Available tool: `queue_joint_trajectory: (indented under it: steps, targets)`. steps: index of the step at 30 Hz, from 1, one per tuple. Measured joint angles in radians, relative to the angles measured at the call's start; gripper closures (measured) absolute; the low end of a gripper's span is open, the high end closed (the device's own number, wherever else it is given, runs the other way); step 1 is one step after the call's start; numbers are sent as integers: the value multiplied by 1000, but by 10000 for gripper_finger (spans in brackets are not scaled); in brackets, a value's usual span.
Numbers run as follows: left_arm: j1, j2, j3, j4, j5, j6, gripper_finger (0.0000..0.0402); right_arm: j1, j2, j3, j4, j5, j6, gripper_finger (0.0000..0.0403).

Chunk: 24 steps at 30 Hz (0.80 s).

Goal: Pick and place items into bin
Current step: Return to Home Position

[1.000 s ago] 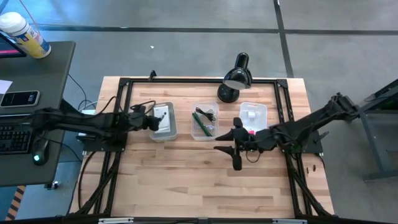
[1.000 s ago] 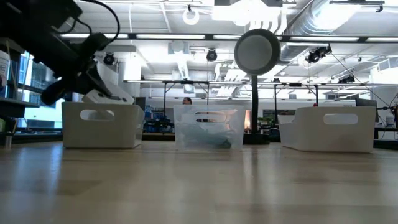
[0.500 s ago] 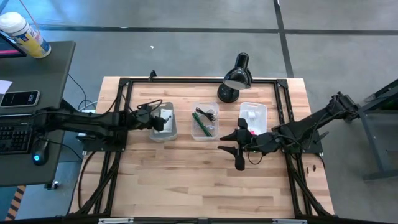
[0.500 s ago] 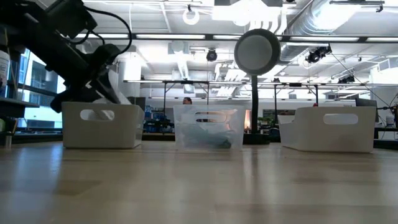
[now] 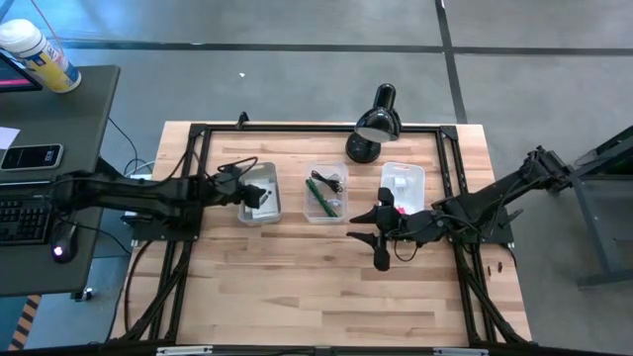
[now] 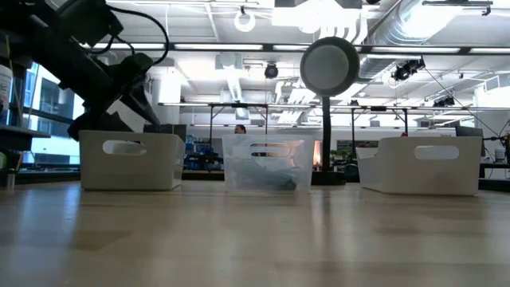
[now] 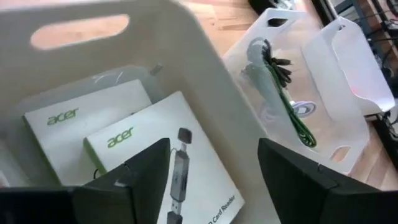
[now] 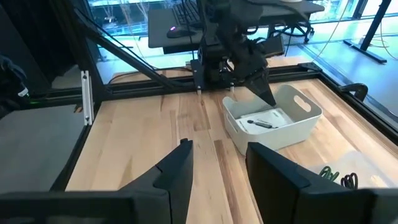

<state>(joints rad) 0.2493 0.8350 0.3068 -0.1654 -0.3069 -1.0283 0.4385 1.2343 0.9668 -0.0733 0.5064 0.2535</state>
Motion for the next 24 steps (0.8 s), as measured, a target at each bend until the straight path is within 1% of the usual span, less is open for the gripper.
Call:
queue_joint_trajectory:
  steps: [5,8,10,12,14,16,18,20,21,24]
  targets:
    - [0,-35,45,-2,-12,114,172,0,0,0,-6,9,0,263]
    - [0,-58,106,0,9,282,180,0,-13,-1,-11,11,0,263]
    - [0,-62,157,1,71,422,185,0,-32,-1,-10,46,1,263]
    - [-1,-62,214,0,158,556,189,0,-57,-1,-11,126,27,263]
    - [-1,-59,270,1,246,647,192,0,-92,-1,-27,192,33,263]
    - [-1,-57,318,-2,321,730,192,0,-133,-1,-65,204,18,263]
    - [-1,-57,359,-18,396,777,190,0,-179,-1,-125,204,-21,263]
    - [-1,-57,383,-19,442,834,187,1,-228,-1,-189,225,-70,263]
    - [-1,-57,388,-21,453,876,186,1,-254,-1,-217,233,-67,263]
    - [-1,-65,393,-33,461,952,183,0,-325,-1,-282,243,20,263]
